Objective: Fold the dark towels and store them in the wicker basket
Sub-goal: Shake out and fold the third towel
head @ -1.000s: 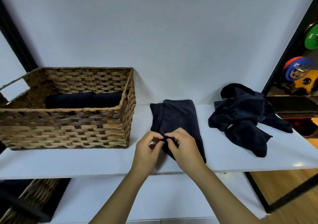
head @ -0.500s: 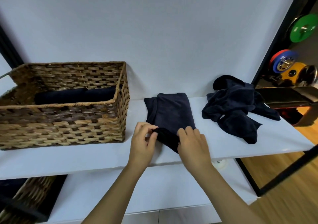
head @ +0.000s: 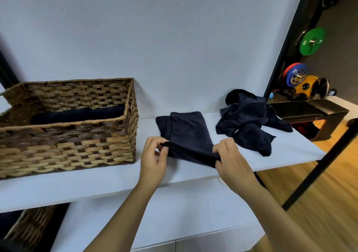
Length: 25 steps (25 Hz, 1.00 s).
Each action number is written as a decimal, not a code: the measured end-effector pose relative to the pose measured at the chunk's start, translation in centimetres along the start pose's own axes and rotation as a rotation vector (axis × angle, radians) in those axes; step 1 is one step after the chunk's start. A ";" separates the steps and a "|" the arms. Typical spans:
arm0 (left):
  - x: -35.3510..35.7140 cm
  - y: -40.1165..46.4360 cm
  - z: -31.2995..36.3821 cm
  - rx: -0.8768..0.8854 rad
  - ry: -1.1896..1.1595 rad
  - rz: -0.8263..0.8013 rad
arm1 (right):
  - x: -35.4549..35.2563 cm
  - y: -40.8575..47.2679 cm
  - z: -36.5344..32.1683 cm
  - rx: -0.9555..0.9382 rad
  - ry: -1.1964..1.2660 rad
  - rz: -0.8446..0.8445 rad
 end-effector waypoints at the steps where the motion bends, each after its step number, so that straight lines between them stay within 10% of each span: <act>1: -0.4 0.2 0.9 0.016 0.005 0.007 | -0.6 -0.1 -0.5 -0.072 -0.059 -0.002; 12: -7.5 5.3 11.4 0.024 0.098 -0.001 | -11.4 2.6 -2.5 -0.158 -0.355 -0.002; 20: -12.5 9.6 19.7 -0.020 0.034 -0.033 | -21.3 5.2 -4.6 -0.129 0.458 0.190; 25: -12.0 13.4 19.5 -0.140 0.032 -0.137 | -21.7 9.6 -1.9 -0.007 0.580 -0.027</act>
Point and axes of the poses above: each hand's wrist, its own y-axis towards the middle knuckle, its own x-axis out of the palm, z = x × y, the point moved 4 cm from there along y, towards the middle knuckle, and after that the axes turned 13 degrees about -z, right-handed, at the moved point
